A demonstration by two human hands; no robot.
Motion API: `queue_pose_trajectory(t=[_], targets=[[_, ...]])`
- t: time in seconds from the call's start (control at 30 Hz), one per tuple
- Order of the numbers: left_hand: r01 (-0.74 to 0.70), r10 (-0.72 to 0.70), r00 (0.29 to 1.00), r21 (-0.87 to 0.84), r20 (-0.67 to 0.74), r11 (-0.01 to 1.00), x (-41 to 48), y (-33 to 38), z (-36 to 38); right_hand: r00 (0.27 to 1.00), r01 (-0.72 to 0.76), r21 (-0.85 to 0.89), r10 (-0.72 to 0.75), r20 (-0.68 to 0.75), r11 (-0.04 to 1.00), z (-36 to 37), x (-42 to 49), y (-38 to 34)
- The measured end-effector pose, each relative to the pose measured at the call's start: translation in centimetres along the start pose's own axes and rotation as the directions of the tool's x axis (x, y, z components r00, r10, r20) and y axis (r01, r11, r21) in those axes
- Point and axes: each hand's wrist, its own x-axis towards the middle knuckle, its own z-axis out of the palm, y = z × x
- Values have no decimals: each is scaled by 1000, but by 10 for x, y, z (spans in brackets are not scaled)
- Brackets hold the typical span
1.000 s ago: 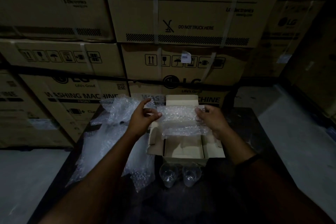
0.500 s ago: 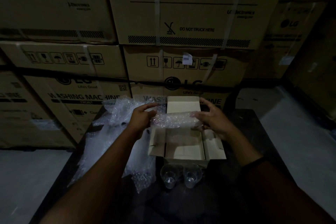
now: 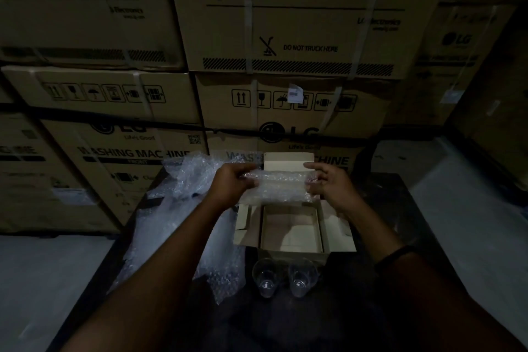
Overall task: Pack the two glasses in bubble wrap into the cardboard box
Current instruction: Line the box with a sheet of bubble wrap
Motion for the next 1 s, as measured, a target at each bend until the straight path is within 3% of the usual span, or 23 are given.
queue_pose_trajectory(t=[0.07,0.13,0.3,0.47,0.6,0.67,0.73,0.87,1.0], targets=[[-76,85,995,161,-50,984,2,0,3,1000,20,-45,-20,-2,999,2,-1,-1],[-81,95,992,163,-85,983,4,2,3,999,47,-101,-49,-18,994,2,0,-3],[22,-11,998,-179,59,984,4,10,-3,999,40,-50,-41,-12,998,-5,4,-10],[104,-93,994,-279,52,955,2,17,-2,997,-53,30,51,62,998,3,3,-16],[343,-279,939,-466,203,815,1,20,-4,995,-105,151,104,15,983,5,7,-17],[462,-347,880,-417,323,783,0,17,-6,991,-134,229,136,5,964,4,10,-17],[479,-341,863,-394,372,784,-3,13,-7,987,-156,258,163,-6,954,3,11,-19],[462,-325,886,-572,331,678,-3,9,-9,981,-191,347,193,29,918,0,12,-20],[433,-341,900,-659,272,615,-1,13,-8,975,-209,278,177,136,938,-6,11,-11]])
